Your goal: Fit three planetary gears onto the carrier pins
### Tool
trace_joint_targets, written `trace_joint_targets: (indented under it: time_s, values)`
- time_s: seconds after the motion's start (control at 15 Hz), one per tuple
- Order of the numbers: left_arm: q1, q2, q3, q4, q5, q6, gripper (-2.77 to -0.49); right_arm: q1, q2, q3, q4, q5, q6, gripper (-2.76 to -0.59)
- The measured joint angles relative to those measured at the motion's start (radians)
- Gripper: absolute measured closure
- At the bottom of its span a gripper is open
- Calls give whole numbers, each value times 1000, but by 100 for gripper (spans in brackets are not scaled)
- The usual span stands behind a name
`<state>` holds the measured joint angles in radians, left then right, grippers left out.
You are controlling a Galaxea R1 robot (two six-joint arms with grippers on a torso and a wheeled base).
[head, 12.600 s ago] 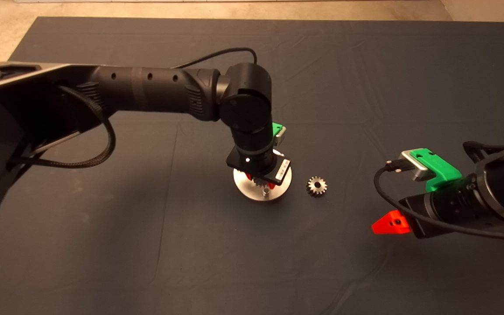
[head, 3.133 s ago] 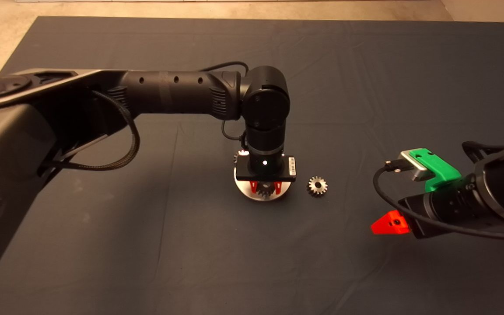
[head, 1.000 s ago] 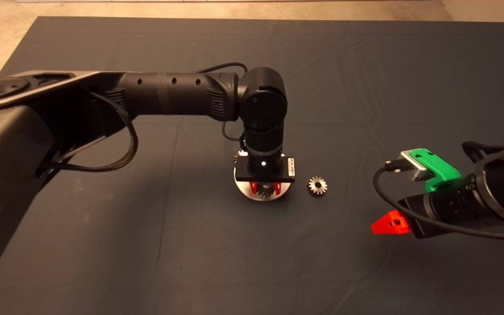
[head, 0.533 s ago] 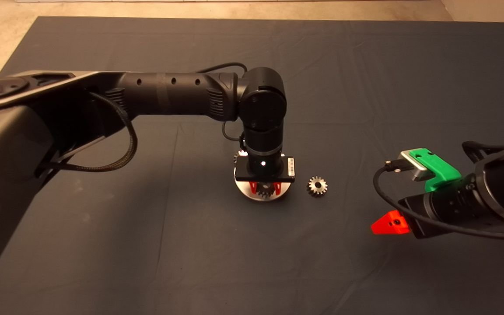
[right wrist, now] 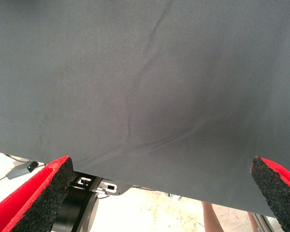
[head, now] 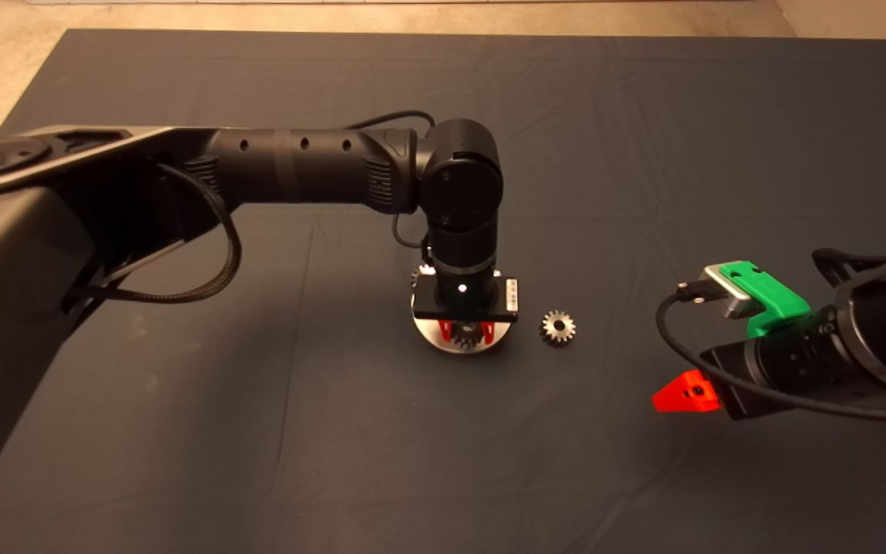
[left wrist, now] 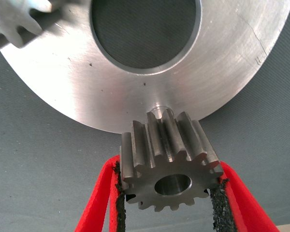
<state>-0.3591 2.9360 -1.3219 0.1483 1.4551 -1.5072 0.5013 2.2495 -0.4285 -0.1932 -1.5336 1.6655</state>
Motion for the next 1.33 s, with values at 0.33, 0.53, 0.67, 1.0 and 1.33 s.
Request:
trace_joint_targets:
  time_s: [0.33, 0.53, 0.67, 1.0, 1.33]
  values:
    - [20, 0, 6, 3, -7, 0, -87, 0, 0, 0, 0, 0, 0, -275]
    - [21, 0, 7, 4, -7, 1, -87, 0, 0, 0, 0, 0, 0, -275]
    - [21, 0, 7, 4, -7, 1, -87, 0, 0, 0, 0, 0, 0, -275]
    - [18, 0, 5, 3, -5, 21, -87, 0, 0, 0, 0, 0, 0, -275]
    - [18, 1, -7, -4, 11, 67, -87, 0, 0, 0, 0, 0, 0, -275]
